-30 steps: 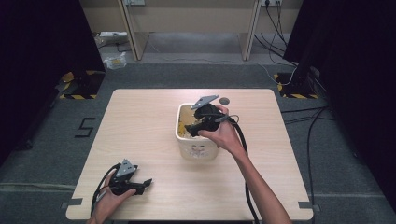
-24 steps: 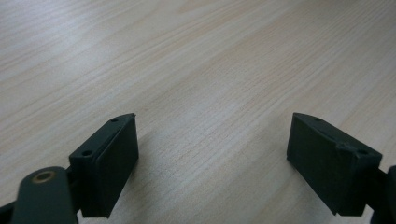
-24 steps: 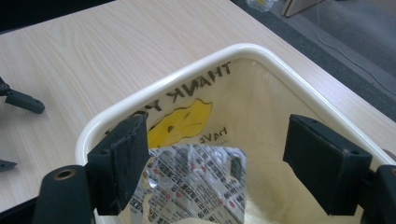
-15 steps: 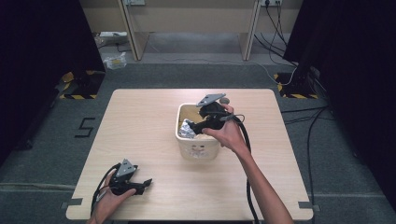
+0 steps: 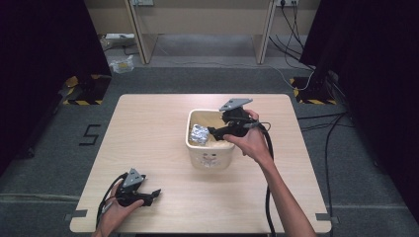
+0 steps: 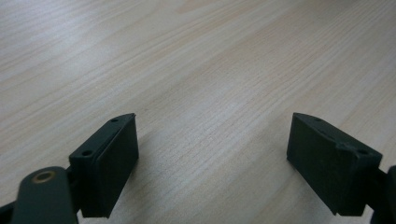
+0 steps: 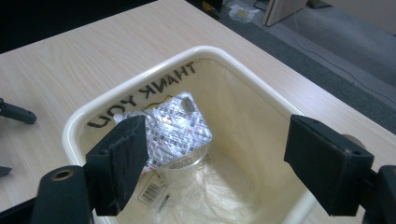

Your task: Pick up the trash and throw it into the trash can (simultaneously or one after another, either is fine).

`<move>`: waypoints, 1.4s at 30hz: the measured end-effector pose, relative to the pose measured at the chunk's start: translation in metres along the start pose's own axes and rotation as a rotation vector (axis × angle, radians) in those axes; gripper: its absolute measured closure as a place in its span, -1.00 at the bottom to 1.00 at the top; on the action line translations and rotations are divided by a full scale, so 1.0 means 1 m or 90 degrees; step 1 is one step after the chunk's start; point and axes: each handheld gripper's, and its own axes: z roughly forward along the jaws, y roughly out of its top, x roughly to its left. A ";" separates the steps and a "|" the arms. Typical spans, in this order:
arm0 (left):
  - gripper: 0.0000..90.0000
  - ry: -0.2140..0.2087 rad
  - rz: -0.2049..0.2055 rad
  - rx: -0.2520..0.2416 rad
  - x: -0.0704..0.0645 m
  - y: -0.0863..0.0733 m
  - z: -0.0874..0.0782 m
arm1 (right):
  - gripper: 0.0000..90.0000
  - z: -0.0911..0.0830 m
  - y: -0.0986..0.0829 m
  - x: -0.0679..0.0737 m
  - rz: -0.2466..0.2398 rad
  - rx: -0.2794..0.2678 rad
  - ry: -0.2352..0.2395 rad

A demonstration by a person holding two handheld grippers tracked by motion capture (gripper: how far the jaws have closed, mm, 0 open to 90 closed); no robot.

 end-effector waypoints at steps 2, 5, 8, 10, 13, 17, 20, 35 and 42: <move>-0.65 0.000 0.000 0.000 0.000 0.000 0.000 | -0.55 -0.005 -0.003 -0.004 0.006 -0.007 -0.007; -0.65 0.000 0.000 0.000 0.000 0.000 0.000 | -0.57 -0.011 -0.005 -0.007 0.015 -0.019 -0.014; -0.65 0.001 0.000 -0.002 0.000 0.000 0.000 | -0.57 -0.020 -0.008 -0.012 0.021 -0.030 -0.021; -0.65 0.001 0.000 -0.002 0.000 0.000 0.000 | -0.57 -0.025 -0.010 -0.015 0.025 -0.036 -0.026; -0.65 0.001 0.000 -0.002 0.000 0.000 0.000 | -0.57 -0.034 -0.014 -0.021 0.036 -0.048 -0.034; -0.65 0.001 0.000 -0.002 0.000 0.000 0.000 | -0.57 -0.044 -0.021 -0.030 0.050 -0.057 -0.047; -0.65 0.001 0.000 -0.002 0.000 0.000 0.000 | -0.57 -0.049 -0.029 -0.036 0.064 -0.061 -0.055; -0.65 0.001 0.000 -0.002 0.000 0.000 0.000 | -0.58 -0.064 -0.059 -0.053 0.100 -0.070 -0.079; -0.65 0.001 0.002 0.000 0.000 0.000 0.000 | -0.59 -0.066 -0.072 -0.055 0.110 -0.074 -0.088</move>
